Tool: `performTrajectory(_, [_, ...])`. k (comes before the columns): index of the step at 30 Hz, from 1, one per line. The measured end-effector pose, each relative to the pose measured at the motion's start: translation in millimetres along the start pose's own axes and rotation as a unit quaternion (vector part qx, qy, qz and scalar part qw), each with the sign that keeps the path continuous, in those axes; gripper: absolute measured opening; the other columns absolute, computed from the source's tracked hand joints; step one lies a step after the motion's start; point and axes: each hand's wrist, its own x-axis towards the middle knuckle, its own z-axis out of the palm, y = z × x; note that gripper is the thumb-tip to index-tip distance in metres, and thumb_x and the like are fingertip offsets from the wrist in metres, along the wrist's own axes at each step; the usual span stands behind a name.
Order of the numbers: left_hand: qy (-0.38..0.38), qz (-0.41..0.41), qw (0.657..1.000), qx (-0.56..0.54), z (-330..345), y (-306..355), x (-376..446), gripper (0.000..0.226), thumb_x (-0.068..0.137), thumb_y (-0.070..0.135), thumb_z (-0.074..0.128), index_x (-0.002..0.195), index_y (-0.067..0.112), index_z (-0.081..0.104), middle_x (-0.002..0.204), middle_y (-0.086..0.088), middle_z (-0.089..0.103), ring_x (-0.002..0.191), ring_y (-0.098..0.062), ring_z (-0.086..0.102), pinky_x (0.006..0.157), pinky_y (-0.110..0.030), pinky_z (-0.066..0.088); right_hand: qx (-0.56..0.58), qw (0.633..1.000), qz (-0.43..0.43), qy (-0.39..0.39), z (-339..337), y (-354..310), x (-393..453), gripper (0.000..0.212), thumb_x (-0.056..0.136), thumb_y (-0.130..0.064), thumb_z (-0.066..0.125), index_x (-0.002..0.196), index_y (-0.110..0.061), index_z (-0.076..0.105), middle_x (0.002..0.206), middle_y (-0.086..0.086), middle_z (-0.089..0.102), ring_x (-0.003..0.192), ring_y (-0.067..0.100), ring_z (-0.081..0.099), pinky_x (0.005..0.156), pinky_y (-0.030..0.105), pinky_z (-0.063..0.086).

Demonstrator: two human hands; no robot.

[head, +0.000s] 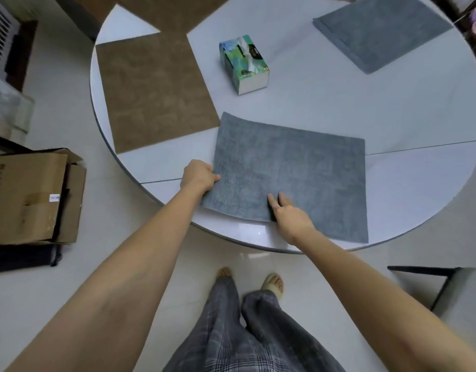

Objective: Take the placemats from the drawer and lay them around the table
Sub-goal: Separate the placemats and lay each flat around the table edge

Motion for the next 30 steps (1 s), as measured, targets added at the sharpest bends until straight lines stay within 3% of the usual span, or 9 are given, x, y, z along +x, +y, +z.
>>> performTrajectory(3, [0.001, -0.004, 1.0, 0.019, 0, -11, 0, 0.035, 0.081, 0.012, 0.071, 0.055, 0.013, 0.049, 0.07, -0.007, 0.056, 0.071, -0.025, 0.052, 0.067, -0.029, 0.042, 0.005, 1.0, -0.015, -0.018, 4, 2, 1, 0.075, 0.093, 0.004, 0.037, 0.153, -0.017, -0.003, 0.159, 0.013, -0.012, 0.149, 0.027, 0.001, 0.112, 0.041, 0.034])
performTrajectory(6, [0.001, -0.009, 1.0, 0.01, 3, -23, 0, 0.028, 0.078, -0.002, 0.066, 0.063, 0.015, 0.049, 0.071, -0.005, 0.047, 0.069, -0.02, 0.041, 0.066, -0.026, 0.036, 0.004, 1.0, -0.024, -0.017, 6, 6, 0, 0.071, 0.093, 0.006, 0.037, 0.153, -0.015, 0.005, 0.159, 0.013, -0.012, 0.149, 0.026, -0.002, 0.115, 0.039, 0.026])
performTrajectory(11, [0.018, -0.012, 1.0, 0.004, 2, -42, -6, 0.012, 0.078, -0.001, 0.07, 0.087, 0.007, 0.072, 0.087, -0.003, 0.062, 0.085, -0.017, 0.055, 0.078, -0.025, 0.044, -0.009, 0.999, -0.032, 0.017, 10, 6, 0, 0.062, 0.089, 0.012, 0.038, 0.145, -0.006, 0.021, 0.16, 0.017, 0.0, 0.148, 0.027, 0.005, 0.11, 0.038, 0.037])
performTrajectory(16, [0.004, -0.017, 0.999, 0.029, 5, -52, -13, 0.007, 0.078, 0.003, 0.075, 0.084, 0.004, 0.072, 0.101, -0.013, 0.072, 0.101, -0.026, 0.064, 0.085, -0.028, 0.047, -0.021, 0.999, -0.024, 0.017, 12, 2, -1, 0.059, 0.084, 0.013, 0.042, 0.138, -0.004, 0.028, 0.157, 0.019, 0.01, 0.147, 0.03, 0.012, 0.105, 0.039, 0.042])
performTrajectory(22, [0.0, -0.009, 0.999, 0.04, 12, -55, -17, 0.013, 0.079, 0.004, 0.075, 0.09, 0.0, 0.07, 0.106, -0.017, 0.07, 0.103, -0.029, 0.063, 0.086, -0.03, 0.047, -0.027, 0.999, -0.014, 0.011, 11, 1, -5, 0.048, 0.081, 0.012, 0.044, 0.125, -0.004, 0.037, 0.14, 0.017, 0.032, 0.131, 0.031, 0.036, 0.085, 0.036, 0.047])
performTrajectory(26, [0.006, -0.003, 0.999, 0.05, 13, -55, -18, 0.019, 0.079, 0.004, 0.074, 0.096, -0.002, 0.069, 0.107, -0.017, 0.069, 0.105, -0.03, 0.063, 0.089, -0.032, 0.047, -0.022, 1.0, -0.009, 0.011, 11, 1, -4, 0.048, 0.083, 0.011, 0.044, 0.128, -0.004, 0.036, 0.142, 0.019, 0.031, 0.131, 0.033, 0.036, 0.088, 0.039, 0.047])
performTrajectory(30, [0.011, 0.001, 0.998, 0.061, 14, -55, -19, 0.019, 0.08, 0.005, 0.074, 0.097, -0.001, 0.069, 0.108, -0.017, 0.069, 0.105, -0.032, 0.063, 0.087, -0.032, 0.047, -0.013, 1.0, -0.011, 0.013, 12, 4, -2, 0.046, 0.084, 0.009, 0.046, 0.127, -0.004, 0.037, 0.135, 0.016, 0.035, 0.121, 0.033, 0.045, 0.078, 0.038, 0.045])
